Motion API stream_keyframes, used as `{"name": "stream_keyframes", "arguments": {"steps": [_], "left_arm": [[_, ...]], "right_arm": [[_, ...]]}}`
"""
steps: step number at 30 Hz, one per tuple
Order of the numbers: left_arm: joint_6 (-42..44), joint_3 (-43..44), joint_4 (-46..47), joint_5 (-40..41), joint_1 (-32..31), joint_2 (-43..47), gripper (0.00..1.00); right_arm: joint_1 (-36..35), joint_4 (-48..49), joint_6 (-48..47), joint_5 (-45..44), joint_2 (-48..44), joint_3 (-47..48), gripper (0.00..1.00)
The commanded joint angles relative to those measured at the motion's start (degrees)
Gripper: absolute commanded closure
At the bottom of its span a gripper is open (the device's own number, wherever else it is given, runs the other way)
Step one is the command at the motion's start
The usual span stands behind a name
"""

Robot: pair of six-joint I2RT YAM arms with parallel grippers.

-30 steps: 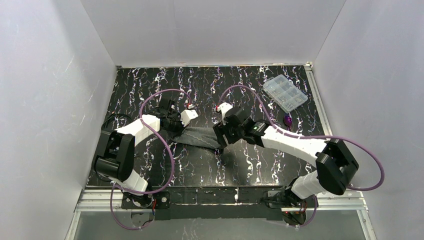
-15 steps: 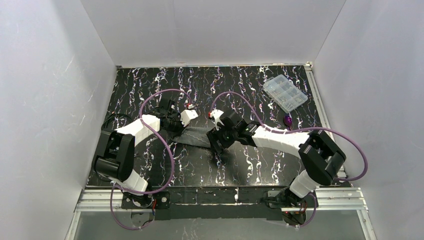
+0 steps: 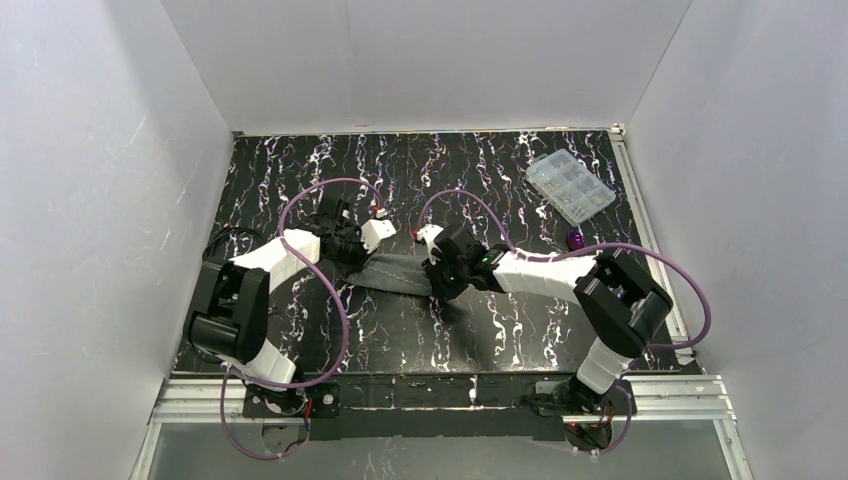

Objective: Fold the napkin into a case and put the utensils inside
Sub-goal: Pick up the smaller rectangle-folded napkin from the center of the board, then fold the smaller rectangle-folded napkin at the center of the board.

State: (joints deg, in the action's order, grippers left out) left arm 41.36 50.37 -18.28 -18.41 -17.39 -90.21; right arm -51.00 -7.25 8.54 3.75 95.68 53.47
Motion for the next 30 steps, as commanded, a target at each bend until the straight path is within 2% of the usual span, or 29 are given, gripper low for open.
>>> {"name": "stream_keyframes", "arguments": {"steps": [1,3,5,6,8,11,18,20,25,27,30], "left_arm": [[0.6,-1.2,-5.8,1.3,0.1,1.2,1.00],[0.9,-1.3,-5.8,1.3,0.1,1.4,1.00],[1.0,-1.3,-5.8,1.2,0.1,1.4,1.00],[1.1,-1.3,-5.8,1.1,0.1,1.4,1.00],[1.3,-1.4,-5.7,1.1,0.0,1.2,1.00],[1.2,-1.4,-5.7,1.0,0.0,1.2,1.00],[1.4,-1.5,-5.6,1.0,-0.2,1.4,1.00],[1.3,-1.4,-5.6,1.0,-0.3,1.4,1.00],[1.4,-1.8,-4.9,1.0,-0.8,1.5,1.00],[1.2,-1.7,-4.9,1.0,-1.1,1.4,1.00],[1.2,-1.8,-4.4,1.0,-1.3,1.6,1.00]], "right_arm": [[0.1,1.2,-0.6,-1.0,-2.9,1.7,0.75],[0.0,0.2,-1.0,-0.7,-3.1,2.4,0.70],[0.1,-1.6,-1.8,-0.7,-3.1,3.7,0.52],[0.2,-2.7,-2.0,-0.9,-3.0,4.1,0.47],[0.8,-3.2,-1.9,-1.3,-3.5,4.0,0.43],[2.6,-1.4,-0.6,0.1,-4.3,2.8,0.43],[4.7,1.1,0.8,5.2,-2.4,3.2,0.61],[4.7,1.0,1.2,5.9,-1.9,3.2,0.73],[4.7,1.7,1.7,8.2,-2.9,3.1,0.93],[4.8,1.5,1.7,8.3,-3.0,4.1,0.98],[5.6,-1.0,1.5,8.6,-1.5,7.2,0.99]]}}
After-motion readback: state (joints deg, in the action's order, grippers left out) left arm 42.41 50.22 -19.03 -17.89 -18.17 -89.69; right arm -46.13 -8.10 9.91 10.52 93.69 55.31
